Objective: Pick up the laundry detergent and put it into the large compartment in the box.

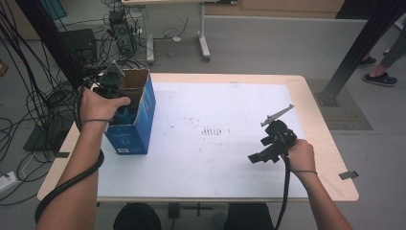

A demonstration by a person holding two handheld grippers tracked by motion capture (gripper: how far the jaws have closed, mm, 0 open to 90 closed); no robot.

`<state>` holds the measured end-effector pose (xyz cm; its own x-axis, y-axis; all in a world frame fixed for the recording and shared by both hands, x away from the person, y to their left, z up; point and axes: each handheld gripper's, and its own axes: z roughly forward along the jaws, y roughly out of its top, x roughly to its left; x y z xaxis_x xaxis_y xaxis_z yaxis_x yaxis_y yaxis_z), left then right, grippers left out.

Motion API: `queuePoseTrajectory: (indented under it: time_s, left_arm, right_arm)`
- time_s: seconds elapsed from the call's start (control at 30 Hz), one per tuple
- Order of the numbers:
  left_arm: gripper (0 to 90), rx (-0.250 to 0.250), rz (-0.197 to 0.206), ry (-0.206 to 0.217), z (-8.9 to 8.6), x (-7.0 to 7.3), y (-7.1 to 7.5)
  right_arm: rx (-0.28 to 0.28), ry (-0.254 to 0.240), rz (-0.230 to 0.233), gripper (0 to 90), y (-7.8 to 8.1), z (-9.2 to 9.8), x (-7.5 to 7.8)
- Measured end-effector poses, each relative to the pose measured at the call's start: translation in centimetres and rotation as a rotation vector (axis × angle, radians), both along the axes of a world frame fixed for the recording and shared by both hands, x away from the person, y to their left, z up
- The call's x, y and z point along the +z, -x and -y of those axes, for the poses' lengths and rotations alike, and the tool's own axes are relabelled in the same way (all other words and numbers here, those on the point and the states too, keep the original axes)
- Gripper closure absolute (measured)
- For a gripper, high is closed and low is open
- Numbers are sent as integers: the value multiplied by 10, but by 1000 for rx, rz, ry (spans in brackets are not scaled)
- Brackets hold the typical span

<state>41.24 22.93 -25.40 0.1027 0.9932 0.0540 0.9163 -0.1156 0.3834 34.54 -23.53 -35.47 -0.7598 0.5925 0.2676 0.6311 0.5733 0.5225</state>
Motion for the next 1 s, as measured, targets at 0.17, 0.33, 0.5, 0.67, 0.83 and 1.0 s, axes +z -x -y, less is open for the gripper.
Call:
queuePoseTrajectory:
  time_s: [0.17,0.33,0.5,0.67,0.83,1.0]
  left_arm:
    - [241,-16,5,-16,3,7,2]
    - [211,-24,14,-15,5,12,4]
    - [176,-33,19,-13,8,19,6]
    - [130,-39,37,-14,13,29,9]
    - [111,-54,50,0,18,41,14]
    - [108,-75,56,-4,26,51,19]
  right_arm:
    - [0,-2,3,34,0,-1,0]
    - [6,-4,8,34,0,-1,0]
    - [5,-4,11,34,0,-1,1]
    - [8,-4,13,34,-1,-2,1]
    - [12,-7,17,34,-1,-3,1]
    - [11,-3,14,34,-1,-4,1]
